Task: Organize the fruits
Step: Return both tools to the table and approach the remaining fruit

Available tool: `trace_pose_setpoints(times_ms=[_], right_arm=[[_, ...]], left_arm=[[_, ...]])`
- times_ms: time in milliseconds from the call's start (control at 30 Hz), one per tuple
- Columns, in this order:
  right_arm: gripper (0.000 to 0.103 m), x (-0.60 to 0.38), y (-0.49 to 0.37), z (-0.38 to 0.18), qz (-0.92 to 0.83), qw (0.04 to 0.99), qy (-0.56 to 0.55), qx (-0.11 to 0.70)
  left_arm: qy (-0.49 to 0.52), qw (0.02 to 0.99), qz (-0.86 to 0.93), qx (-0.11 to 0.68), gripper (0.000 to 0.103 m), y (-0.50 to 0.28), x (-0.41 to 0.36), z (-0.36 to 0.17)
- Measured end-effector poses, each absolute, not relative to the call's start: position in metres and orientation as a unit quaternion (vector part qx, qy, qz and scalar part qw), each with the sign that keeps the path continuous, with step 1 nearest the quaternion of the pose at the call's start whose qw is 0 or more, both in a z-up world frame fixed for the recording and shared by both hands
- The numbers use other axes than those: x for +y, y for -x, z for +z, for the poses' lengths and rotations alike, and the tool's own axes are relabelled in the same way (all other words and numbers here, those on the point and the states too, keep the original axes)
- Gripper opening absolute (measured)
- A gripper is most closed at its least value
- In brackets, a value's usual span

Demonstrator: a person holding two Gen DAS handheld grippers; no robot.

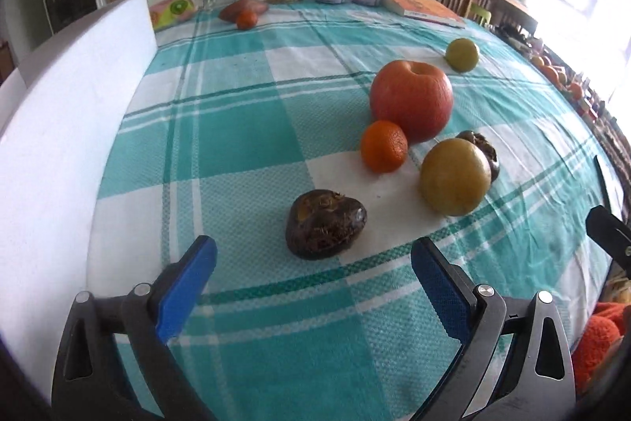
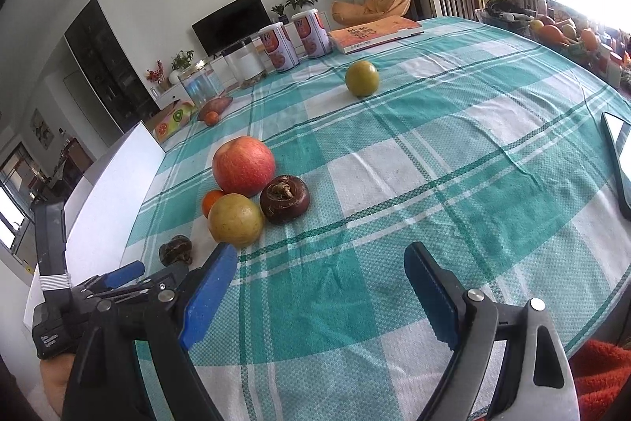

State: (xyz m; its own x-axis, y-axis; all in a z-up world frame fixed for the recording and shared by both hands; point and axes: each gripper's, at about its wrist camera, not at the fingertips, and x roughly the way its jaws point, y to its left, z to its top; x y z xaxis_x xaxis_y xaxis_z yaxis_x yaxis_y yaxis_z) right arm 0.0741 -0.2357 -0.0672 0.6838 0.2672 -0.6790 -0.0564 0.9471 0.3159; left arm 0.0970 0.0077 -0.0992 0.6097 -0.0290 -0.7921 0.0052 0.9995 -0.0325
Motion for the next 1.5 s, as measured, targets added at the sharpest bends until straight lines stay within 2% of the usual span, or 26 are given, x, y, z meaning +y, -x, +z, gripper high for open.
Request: trace_pose_setpoints(times_ms=[100, 1500], right_arm=[[0.087, -0.236, -0.075, -0.068, 0.090, 0.906, -0.138, 0.389], [0.087, -0.226, -0.082, -0.073, 0.098, 0.900, -0.119, 0.408]], left_arm=[[-0.022, 0.895, 0.012, 0.446, 0.100, -0.106, 0.005, -0.110], [0.001, 0.893, -0.005, 0.450, 0.102, -0.113, 0.016, -0.116]])
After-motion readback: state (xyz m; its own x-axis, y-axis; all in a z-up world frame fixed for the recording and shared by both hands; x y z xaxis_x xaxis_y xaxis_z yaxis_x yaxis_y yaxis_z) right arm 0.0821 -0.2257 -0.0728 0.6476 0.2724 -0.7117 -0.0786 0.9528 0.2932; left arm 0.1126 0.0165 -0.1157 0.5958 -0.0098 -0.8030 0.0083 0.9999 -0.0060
